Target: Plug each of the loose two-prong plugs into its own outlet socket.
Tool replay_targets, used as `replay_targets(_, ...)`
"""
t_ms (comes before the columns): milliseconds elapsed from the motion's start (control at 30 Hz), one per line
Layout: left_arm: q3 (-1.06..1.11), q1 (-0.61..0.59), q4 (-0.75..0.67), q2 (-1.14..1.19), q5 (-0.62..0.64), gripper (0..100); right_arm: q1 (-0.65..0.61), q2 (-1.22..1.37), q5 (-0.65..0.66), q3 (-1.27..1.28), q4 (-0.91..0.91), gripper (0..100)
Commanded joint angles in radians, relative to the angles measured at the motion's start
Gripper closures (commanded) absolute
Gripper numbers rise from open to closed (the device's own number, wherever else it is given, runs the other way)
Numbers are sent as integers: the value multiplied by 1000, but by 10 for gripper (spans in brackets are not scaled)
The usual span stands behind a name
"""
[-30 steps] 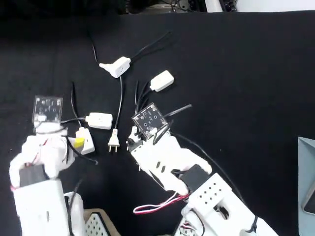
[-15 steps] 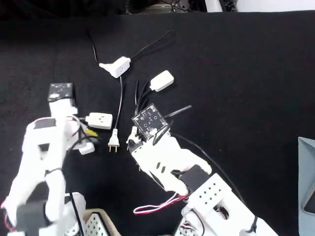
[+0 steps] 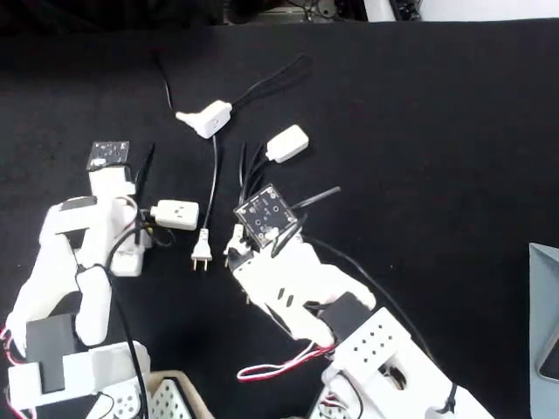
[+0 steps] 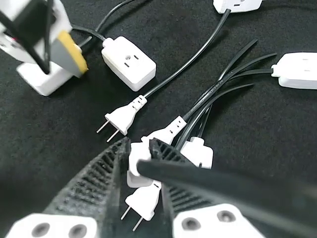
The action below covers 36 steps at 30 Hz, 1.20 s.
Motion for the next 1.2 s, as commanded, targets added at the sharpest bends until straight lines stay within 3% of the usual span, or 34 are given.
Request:
replay_targets(0,-91,-42,187,-150,-89,948,20,4,-9,-8,-17,987)
replay_targets(233,-219,-44,459,-578,-133,972,20,4,-9,-8,-17,987)
replay_targets(400,-260,-38,496,-778,-133,972,20,4,-9,-7,-17,987)
replay_targets(567,-251,-28,493,-830,-129,972,20,4,-9,-7,-17,987)
replay_targets(733,-153,143,493,-830,-120,971,55,-1,-9,-8,-17,987)
replay_targets(900,-36,343,457,-839,-26,970,118,-2,-9,-16,-25,986)
replay_targets(1167,-13,461,385,-830,54,970,158,-4,-9,-36,-25,986)
